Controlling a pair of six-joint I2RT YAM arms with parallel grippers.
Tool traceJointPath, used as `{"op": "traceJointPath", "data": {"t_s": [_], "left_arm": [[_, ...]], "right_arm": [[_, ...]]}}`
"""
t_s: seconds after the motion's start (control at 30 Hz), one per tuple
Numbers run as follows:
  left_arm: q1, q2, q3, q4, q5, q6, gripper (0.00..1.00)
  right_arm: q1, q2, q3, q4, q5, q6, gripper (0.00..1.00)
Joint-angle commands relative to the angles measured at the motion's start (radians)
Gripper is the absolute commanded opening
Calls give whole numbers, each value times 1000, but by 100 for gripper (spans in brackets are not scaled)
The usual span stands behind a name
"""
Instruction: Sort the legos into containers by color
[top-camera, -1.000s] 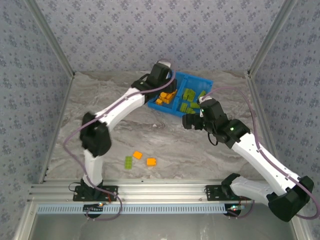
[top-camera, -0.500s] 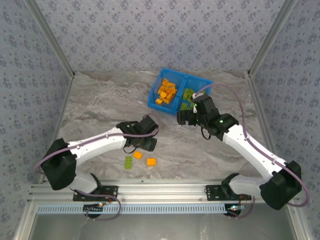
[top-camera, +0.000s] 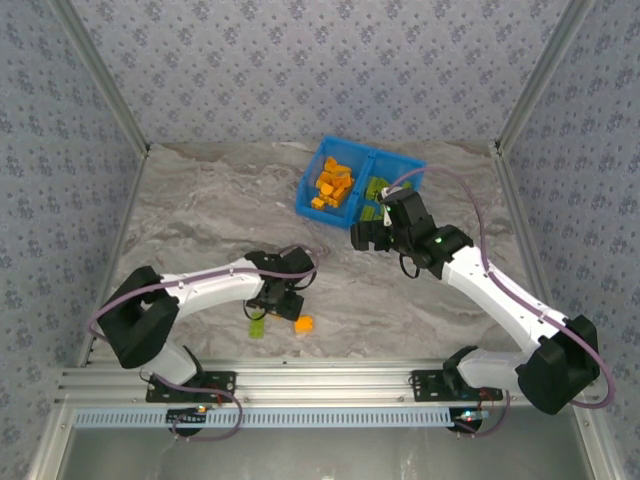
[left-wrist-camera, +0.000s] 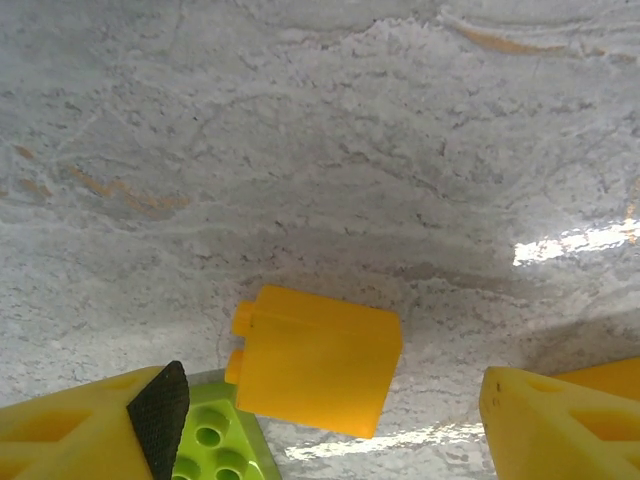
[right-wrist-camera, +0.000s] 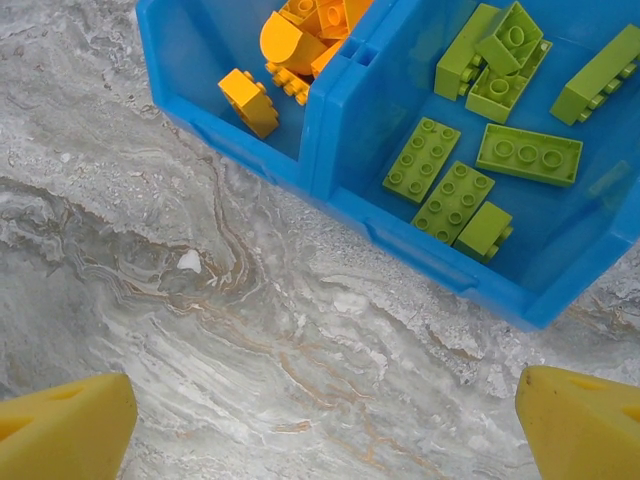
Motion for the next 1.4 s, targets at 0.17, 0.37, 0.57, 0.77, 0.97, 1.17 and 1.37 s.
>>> {"op": "traceJointPath", "data": {"t_s": [0.17, 0.37, 0.57, 0.77, 0.97, 1.17, 1.37], "left_arm": [[1, 83, -35, 11, -12, -14, 74], [3, 19, -99, 43, -16, -44, 64], [5, -6, -139, 90, -28, -54, 53], [8, -12, -138, 127, -55, -69, 75], [13, 28, -121, 168, -61, -52, 68], [14, 68, -125, 196, -51, -67, 49], [13, 65, -126, 218, -38, -78, 34]], "right_arm": [[-2, -20, 21, -20, -13, 7, 100], [1, -35, 11, -23, -8, 18, 100], [9, -34, 16, -12, -19, 30, 100], [16, -42, 21, -30, -5, 33, 100], [20, -44, 23, -36, 0, 33, 100], [22, -47, 22, -42, 11, 33, 100], [22, -45, 20, -38, 9, 35, 100]]}}
